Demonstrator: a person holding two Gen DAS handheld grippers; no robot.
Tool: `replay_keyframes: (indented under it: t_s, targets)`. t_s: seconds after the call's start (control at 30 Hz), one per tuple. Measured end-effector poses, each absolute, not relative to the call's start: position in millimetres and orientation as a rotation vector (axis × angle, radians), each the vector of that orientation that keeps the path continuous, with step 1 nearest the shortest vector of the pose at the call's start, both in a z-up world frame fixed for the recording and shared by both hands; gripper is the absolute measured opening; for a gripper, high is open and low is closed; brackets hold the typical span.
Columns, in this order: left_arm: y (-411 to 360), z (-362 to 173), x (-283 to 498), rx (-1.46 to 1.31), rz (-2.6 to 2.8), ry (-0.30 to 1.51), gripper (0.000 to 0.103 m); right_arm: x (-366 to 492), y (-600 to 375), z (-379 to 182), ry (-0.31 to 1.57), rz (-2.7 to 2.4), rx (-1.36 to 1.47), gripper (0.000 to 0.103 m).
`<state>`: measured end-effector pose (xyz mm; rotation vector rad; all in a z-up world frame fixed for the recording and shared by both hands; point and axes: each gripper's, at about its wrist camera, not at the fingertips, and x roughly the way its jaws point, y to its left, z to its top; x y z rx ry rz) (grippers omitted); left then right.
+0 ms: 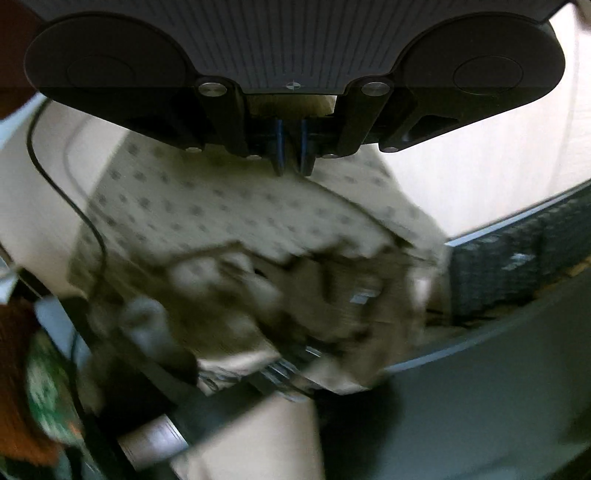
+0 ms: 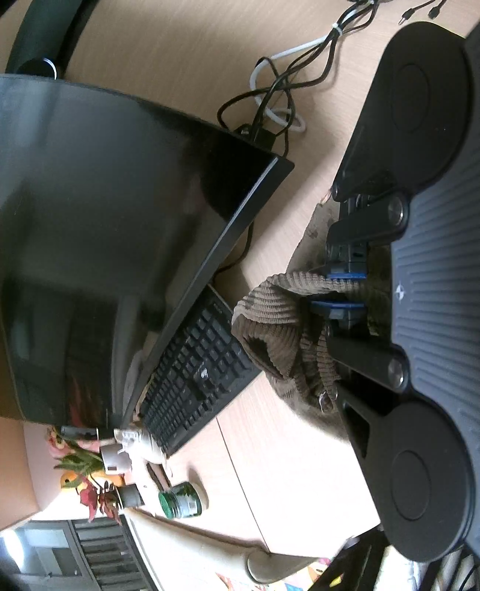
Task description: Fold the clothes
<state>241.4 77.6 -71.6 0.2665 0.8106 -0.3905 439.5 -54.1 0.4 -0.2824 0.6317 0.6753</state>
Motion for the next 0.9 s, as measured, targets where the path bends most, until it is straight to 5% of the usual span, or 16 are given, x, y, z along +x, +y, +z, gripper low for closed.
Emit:
replay_keyframes:
  t_s: [0.17,0.33,0.4,0.5,0.67,0.9]
  targets:
    - [75,-87,238,0.197,-0.472,0.864,0.013,410,-36,-6,0.634,0.837,-0.399,0.011]
    - [101,-76,236,0.016,-0.58,0.907,0.034,386,-14,-45,0.732,0.905,-0.518,0.016]
    - [117,-64,226,-0.046,-0.634,0.903,0.053,383,-15,-53,0.754,0.89,-0.501,0.019]
    - [139,-45,213,-0.078,-0.648,0.881,0.068,378,-31,-42,0.794,0.863,-0.412,0.022]
    - [154,-17,217,-0.046,-0.559,0.806,0.079,341,-87,-10,0.768,0.738,-0.245,0.044]
    - [83,-7,261,0.125,-0.622,0.719,0.09,317,-183,-1,0.751,0.282,-0.046,0.045]
